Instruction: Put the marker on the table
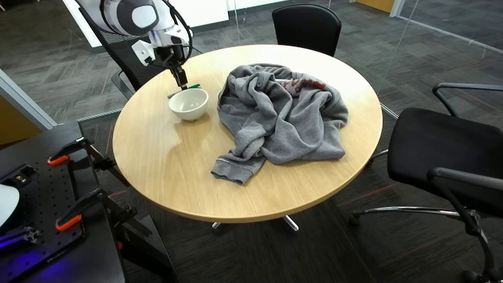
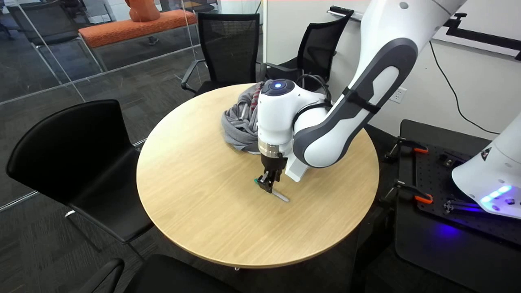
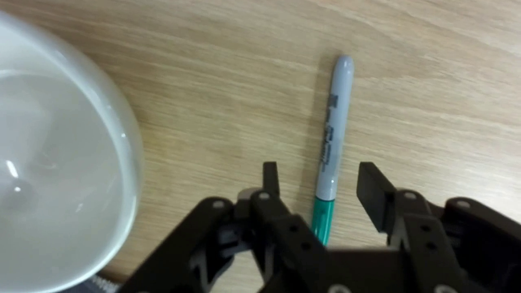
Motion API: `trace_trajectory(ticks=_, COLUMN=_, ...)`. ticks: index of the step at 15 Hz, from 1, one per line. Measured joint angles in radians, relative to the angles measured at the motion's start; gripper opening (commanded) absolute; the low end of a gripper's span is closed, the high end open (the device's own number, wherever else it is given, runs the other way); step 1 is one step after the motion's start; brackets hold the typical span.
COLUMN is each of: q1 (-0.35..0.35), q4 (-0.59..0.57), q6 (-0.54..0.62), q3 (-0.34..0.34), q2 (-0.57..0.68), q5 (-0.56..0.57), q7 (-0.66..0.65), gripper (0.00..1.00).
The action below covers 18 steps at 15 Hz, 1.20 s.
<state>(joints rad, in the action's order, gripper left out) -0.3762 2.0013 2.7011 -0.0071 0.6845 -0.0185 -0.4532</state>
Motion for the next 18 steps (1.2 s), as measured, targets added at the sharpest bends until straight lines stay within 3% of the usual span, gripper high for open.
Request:
trace_trajectory(ticks=2, q1=-0.003, q4=0.002, q6=0.003, q3=0.0, q2=-0.009, q5=0.001, q7=0.0, gripper=0.99)
trace_trajectory(ticks=3, q1=-0.007, q4=0.009, q6=0.01, q3=0.0, q2=-0.02, q5=0.002, q7=-0.001, gripper=1.0)
trace_trajectory(ticks=7, q1=-0.033, q4=0.093, q6=0.087, q3=-0.006, q2=-0.114, q5=0.007, q7=-0.004, gripper=1.0)
trace_trajectory(ticks=13, q1=-0.105, q4=0.314, q6=0.241, q3=-0.061, q2=-0.324, q5=0.062, q7=-0.04, gripper=1.0)
trace_trajectory(ticks=18, q1=-0.129, q4=0.421, q6=0.272, q3=-0.086, q2=-0.433, q5=0.097, q7=-0.063, gripper=1.0)
